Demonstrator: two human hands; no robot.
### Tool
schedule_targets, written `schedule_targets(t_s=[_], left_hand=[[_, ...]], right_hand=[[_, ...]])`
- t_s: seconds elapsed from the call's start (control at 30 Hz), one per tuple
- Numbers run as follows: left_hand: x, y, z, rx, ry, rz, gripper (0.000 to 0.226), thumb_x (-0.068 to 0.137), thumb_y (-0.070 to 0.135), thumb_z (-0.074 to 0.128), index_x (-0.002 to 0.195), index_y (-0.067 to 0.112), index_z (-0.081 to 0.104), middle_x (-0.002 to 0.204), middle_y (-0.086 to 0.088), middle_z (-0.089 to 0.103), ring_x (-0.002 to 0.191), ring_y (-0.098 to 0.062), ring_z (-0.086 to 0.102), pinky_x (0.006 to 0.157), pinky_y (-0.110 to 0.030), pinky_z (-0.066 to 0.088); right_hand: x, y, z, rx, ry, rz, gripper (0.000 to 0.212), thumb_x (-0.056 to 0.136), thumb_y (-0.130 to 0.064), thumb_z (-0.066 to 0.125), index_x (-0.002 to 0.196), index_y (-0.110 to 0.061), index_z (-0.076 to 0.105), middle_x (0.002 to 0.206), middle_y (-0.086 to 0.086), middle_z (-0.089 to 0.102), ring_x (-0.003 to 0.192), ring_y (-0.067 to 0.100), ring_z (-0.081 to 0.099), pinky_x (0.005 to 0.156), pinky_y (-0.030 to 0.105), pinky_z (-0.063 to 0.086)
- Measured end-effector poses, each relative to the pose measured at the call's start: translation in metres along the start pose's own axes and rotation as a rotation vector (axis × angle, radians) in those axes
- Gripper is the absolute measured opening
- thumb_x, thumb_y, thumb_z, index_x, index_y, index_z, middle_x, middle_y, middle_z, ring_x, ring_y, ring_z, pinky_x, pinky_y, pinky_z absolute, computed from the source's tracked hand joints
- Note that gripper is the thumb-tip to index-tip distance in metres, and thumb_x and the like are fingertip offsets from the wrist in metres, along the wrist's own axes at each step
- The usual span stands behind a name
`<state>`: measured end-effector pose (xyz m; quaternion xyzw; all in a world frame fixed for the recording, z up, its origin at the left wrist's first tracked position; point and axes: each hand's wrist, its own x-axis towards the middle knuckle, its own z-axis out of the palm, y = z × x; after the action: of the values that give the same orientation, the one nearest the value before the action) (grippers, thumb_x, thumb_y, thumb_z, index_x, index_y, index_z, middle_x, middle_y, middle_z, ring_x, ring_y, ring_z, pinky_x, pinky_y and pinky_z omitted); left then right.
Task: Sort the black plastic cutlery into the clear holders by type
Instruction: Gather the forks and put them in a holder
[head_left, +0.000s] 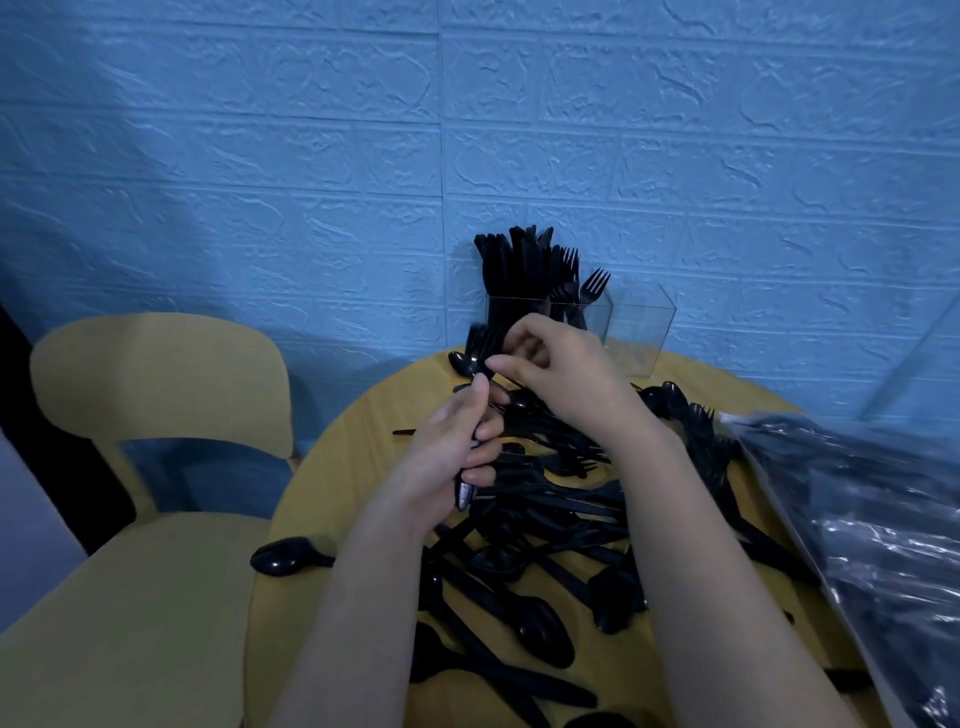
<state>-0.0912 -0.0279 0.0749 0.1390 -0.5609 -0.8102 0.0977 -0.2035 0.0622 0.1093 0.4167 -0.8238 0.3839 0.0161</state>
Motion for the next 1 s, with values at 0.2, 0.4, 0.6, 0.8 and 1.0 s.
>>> schedule_targets(t_s=[0.2, 0.4, 0.6, 0.8, 1.0], left_hand=[[0.004, 0.0, -0.009, -0.147, 0.111, 0.014, 0.022, 0.1, 0.031, 0.043, 0.09, 0.014, 0.05, 0.057, 0.005, 0.04, 0.042, -0.004, 0.031, 0.036, -0.015, 0.027], [0.004, 0.001, -0.008, -0.182, 0.105, -0.022, 0.027, 0.102, 0.032, 0.038, 0.092, 0.013, 0.053, 0.062, 0.001, 0.052, 0.047, -0.01, 0.043, 0.043, -0.022, 0.038], [0.004, 0.004, -0.011, -0.225, 0.112, -0.021, 0.029, 0.102, 0.033, 0.035, 0.091, 0.012, 0.052, 0.061, 0.001, 0.054, 0.046, -0.009, 0.045, 0.042, -0.021, 0.041], [0.004, 0.005, -0.009, -0.274, 0.133, -0.013, 0.029, 0.102, 0.03, 0.037, 0.092, 0.008, 0.053, 0.063, -0.003, 0.054, 0.051, -0.012, 0.051, 0.053, -0.029, 0.054], [0.005, 0.002, -0.006, -0.219, 0.194, -0.043, 0.028, 0.102, 0.028, 0.039, 0.092, 0.006, 0.052, 0.064, -0.007, 0.055, 0.051, -0.017, 0.056, 0.051, -0.032, 0.056]], right_hand=[[-0.009, 0.029, -0.019, -0.299, -0.488, 0.18, 0.012, 0.086, -0.02, 0.068, 0.098, -0.023, 0.069, 0.094, -0.009, 0.06, 0.093, 0.011, 0.056, 0.077, 0.022, 0.04], [-0.009, 0.043, -0.005, -0.423, -0.648, 0.164, 0.016, 0.076, -0.025, 0.078, 0.087, -0.026, 0.066, 0.104, -0.004, 0.049, 0.097, 0.015, 0.049, 0.078, 0.026, 0.041], [-0.012, 0.04, -0.013, -0.305, -0.587, 0.161, 0.008, 0.083, -0.022, 0.072, 0.087, -0.023, 0.065, 0.097, -0.01, 0.053, 0.091, 0.009, 0.049, 0.076, 0.022, 0.039], [-0.013, 0.04, -0.048, 0.172, -0.15, 0.221, 0.01, 0.089, -0.01, 0.064, 0.083, -0.018, 0.062, 0.083, 0.001, 0.068, 0.068, 0.005, 0.066, 0.065, 0.018, 0.051], [-0.024, 0.028, -0.068, 0.517, -0.016, 0.077, 0.017, 0.085, -0.004, 0.064, 0.089, -0.02, 0.07, 0.064, -0.008, 0.065, 0.062, 0.006, 0.061, 0.068, 0.016, 0.052]])
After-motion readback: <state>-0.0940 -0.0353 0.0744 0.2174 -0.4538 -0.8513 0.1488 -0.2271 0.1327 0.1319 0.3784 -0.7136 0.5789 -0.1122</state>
